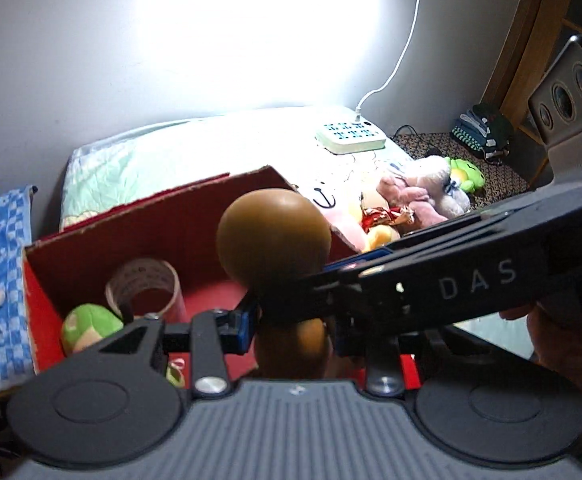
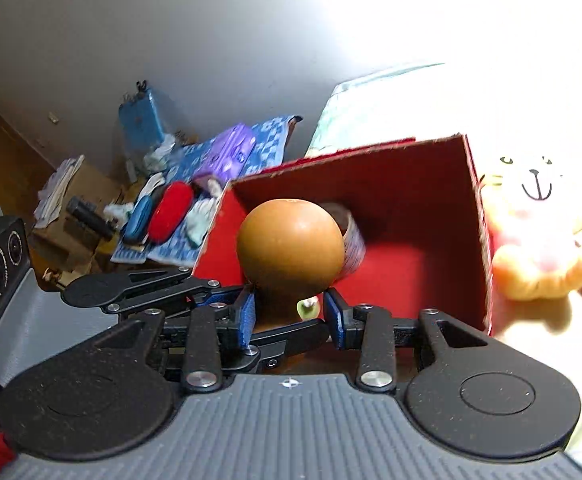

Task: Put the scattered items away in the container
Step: 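Lift the gourd with the right tool and lower it into the red box, then open the right tool to release the gourd beside the tape roll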

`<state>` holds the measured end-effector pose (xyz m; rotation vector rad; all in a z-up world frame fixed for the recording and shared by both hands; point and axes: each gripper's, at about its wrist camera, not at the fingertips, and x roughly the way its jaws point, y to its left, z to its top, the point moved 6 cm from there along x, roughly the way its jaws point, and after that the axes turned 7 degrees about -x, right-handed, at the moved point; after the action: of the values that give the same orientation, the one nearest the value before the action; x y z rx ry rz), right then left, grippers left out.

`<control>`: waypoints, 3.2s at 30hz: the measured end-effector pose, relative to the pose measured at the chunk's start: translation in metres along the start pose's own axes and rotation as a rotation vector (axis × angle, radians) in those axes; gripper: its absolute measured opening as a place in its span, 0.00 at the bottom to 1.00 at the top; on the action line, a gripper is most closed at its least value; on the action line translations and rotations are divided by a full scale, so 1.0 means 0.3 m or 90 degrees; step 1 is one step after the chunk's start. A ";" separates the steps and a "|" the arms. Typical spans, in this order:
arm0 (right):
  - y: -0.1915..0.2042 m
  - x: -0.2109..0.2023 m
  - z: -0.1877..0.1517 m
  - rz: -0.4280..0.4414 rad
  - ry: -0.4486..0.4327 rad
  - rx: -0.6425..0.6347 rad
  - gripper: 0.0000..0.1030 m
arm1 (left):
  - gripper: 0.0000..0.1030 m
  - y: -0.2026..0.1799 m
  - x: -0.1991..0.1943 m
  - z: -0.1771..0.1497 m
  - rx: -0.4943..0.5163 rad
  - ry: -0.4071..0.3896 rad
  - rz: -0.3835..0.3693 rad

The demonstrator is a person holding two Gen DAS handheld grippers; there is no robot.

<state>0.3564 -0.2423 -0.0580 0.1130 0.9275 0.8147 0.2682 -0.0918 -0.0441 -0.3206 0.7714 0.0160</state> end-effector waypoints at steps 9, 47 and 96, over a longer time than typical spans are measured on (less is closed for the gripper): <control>-0.084 0.111 0.108 -0.040 -0.003 0.003 0.38 | 0.32 0.067 0.147 0.105 -0.024 0.011 0.000; -0.217 0.421 0.011 -0.068 0.227 0.051 0.27 | 0.37 0.279 0.469 -0.066 -0.245 0.277 0.075; -0.125 0.477 0.016 -0.045 0.216 0.053 0.32 | 0.48 0.453 0.364 -0.104 -0.263 0.235 0.142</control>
<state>0.4287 -0.1719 -0.1663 0.0128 1.2795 0.7413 0.3075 0.0172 -0.1780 -0.6400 1.1699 0.3368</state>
